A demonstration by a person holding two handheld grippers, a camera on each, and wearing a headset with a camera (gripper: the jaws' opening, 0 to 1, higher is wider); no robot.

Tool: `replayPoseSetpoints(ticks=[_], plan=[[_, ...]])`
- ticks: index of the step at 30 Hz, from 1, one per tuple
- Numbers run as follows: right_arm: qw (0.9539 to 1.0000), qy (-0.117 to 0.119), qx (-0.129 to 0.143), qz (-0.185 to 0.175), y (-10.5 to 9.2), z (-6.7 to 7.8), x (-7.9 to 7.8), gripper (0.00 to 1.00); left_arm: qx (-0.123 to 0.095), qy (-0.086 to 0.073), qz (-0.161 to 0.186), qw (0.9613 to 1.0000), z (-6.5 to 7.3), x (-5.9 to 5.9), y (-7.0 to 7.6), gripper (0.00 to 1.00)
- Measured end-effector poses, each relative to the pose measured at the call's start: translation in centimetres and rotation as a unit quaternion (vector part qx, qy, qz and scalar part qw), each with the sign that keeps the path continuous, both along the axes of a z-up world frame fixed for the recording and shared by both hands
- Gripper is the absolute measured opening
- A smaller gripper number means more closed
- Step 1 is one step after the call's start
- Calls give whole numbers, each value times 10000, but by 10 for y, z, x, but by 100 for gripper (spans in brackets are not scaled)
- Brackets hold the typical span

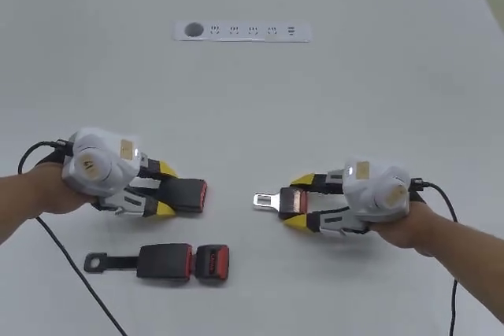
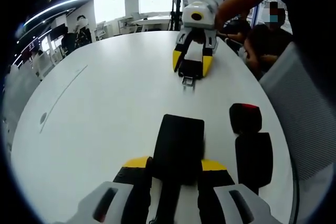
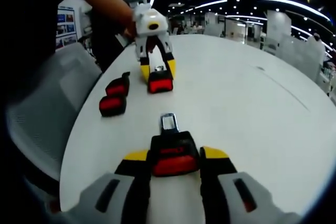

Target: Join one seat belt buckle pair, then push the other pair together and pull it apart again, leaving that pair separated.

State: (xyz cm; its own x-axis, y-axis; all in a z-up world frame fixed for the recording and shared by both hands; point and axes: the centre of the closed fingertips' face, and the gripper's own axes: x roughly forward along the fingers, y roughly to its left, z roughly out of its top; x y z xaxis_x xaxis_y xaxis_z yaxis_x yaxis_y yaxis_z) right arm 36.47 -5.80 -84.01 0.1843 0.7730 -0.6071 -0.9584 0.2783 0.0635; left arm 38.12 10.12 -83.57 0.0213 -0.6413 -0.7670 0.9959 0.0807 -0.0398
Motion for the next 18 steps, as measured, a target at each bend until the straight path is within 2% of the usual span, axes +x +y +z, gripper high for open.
replayPoseSetpoints(ticks=[4, 18], plan=[[10000, -8, 74, -1, 13, 1, 2, 37, 0, 1, 32, 10000, 0, 0, 0, 35], [9999, -40, 80, 115, 56, 1, 4, 37, 59, -36, 82, 9999, -1, 1, -1, 35]])
